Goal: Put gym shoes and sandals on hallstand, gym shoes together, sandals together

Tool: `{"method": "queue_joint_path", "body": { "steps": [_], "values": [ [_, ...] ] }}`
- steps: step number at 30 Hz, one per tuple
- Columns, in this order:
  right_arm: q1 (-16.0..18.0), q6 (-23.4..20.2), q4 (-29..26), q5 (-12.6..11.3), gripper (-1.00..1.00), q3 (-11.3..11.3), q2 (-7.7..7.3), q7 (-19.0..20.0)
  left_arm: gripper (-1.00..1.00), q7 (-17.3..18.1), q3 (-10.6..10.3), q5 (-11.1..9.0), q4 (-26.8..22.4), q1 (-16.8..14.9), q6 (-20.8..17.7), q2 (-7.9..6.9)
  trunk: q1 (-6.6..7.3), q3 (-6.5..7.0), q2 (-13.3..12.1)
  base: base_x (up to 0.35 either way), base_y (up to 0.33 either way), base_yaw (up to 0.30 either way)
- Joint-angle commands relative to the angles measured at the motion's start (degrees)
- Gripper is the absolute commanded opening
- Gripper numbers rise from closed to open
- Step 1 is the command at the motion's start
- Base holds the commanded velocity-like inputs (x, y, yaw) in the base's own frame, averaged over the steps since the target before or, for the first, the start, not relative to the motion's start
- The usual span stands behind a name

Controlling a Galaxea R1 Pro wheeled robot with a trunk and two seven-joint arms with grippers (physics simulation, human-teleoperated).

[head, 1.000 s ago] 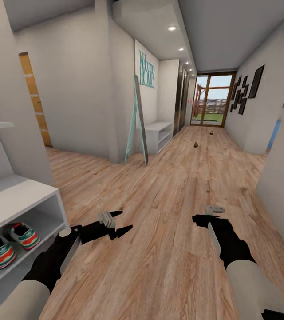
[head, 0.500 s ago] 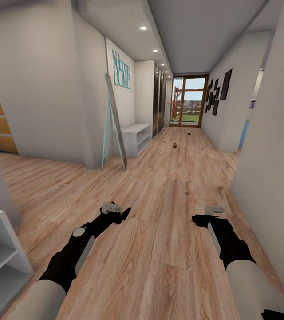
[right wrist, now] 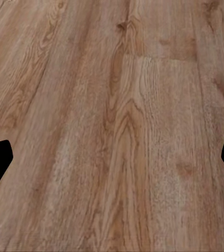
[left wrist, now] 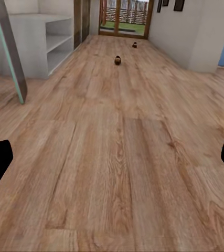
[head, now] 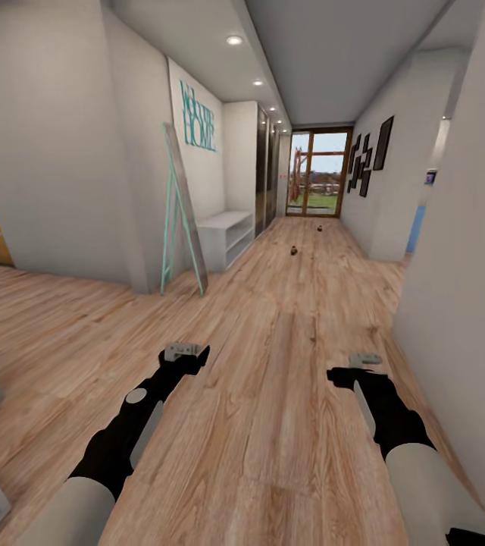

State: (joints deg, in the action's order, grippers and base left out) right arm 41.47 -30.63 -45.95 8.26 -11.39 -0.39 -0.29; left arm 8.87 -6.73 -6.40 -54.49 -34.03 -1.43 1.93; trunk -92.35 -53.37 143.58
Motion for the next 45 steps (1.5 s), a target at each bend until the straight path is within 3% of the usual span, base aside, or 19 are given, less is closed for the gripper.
{"method": "queue_joint_path", "body": {
  "steps": [1, 23, 45],
  "values": [
    [0.0, -0.3, 0.0, 0.5, 1.00, 0.0, 0.01, 0.1, 1.00, 0.1, 0.0, -0.6, 0.0, 0.0, -0.2, 0.01, -0.02, -0.06, 0.0, 0.343, -0.128, 0.000],
    [0.0, -0.3, 0.1, 0.3, 1.00, 0.0, 0.19, 0.2, 1.00, -0.2, 0.8, -0.8, 0.1, 0.0, -0.2, 0.00, -0.02, -0.77, 0.0, 0.348, -0.057, -0.075],
    [0.0, -0.3, 0.0, 0.4, 1.00, 0.0, 0.23, 0.1, 1.00, -0.2, 0.8, -0.9, 0.2, 0.0, -0.2, 0.00, -0.02, -1.25, 0.0, 0.349, 0.055, -0.045]
  ]
}}
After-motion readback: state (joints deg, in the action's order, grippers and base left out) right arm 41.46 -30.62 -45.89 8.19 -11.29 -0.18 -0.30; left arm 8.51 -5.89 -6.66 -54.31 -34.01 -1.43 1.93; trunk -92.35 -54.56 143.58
